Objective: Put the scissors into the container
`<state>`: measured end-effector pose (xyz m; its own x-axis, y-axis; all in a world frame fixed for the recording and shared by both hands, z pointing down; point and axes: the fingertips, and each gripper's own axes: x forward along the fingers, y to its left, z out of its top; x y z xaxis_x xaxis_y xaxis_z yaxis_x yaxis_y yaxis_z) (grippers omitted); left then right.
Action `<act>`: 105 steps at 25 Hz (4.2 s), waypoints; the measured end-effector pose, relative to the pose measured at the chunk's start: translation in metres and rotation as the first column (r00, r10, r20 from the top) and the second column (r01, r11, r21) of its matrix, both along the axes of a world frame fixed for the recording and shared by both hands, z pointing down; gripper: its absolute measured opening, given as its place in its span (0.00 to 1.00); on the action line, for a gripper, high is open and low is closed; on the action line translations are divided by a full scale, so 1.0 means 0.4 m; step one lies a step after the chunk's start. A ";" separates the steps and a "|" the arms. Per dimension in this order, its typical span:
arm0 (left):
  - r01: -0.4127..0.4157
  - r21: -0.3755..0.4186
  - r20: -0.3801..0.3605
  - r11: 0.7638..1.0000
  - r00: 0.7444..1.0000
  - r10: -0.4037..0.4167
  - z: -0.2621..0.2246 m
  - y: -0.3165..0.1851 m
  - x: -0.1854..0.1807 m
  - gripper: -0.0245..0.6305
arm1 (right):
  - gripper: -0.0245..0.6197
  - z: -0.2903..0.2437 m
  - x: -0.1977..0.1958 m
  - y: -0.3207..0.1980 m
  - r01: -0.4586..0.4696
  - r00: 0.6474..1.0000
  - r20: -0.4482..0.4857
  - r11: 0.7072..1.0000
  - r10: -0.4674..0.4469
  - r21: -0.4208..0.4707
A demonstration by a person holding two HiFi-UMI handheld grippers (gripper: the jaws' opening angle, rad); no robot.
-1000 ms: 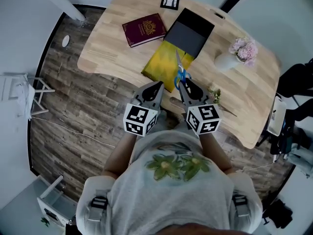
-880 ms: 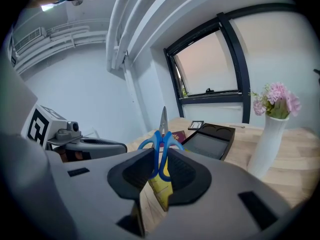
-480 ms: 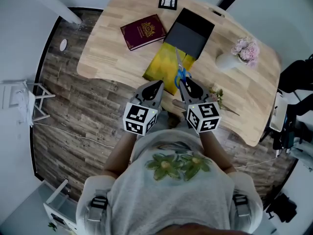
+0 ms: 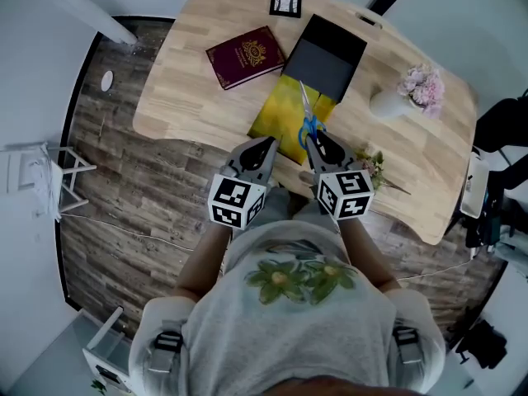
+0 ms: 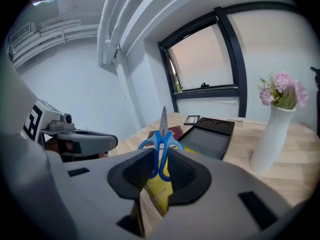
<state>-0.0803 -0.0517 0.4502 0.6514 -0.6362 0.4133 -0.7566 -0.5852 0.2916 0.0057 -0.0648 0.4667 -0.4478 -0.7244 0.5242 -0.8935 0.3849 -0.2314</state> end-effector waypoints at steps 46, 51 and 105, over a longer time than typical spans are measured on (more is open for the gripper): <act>0.070 -0.055 0.042 0.996 0.997 -0.068 0.064 -0.131 0.039 0.05 | 0.16 0.207 0.036 -0.107 0.092 0.994 -0.050 0.980 -0.102 -0.176; 0.075 -0.069 0.045 0.995 0.996 -0.072 0.074 -0.133 0.042 0.05 | 0.16 0.223 0.037 -0.113 0.096 0.993 -0.050 0.976 -0.107 -0.194; 0.087 -0.150 0.042 0.985 0.996 -0.082 0.150 -0.151 0.039 0.05 | 0.16 0.411 -0.003 -0.181 -0.008 0.991 -0.125 0.915 -0.047 -0.404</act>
